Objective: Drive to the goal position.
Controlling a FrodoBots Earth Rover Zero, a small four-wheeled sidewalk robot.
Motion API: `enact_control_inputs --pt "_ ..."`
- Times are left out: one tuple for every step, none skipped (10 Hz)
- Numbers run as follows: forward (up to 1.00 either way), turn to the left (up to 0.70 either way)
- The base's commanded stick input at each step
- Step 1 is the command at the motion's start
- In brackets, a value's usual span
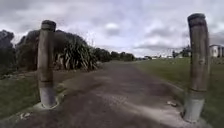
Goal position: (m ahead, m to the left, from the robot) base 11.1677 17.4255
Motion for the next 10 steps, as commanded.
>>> enact_control_inputs --pt "0.7 0.0" --pt "0.7 0.0" --pt "0.7 0.0" --pt "0.7 0.0" --pt "0.7 0.0" --pt "0.7 0.0" --pt "0.7 0.0" --pt "0.7 0.0" --pt "0.7 0.0" --pt "0.7 0.0"
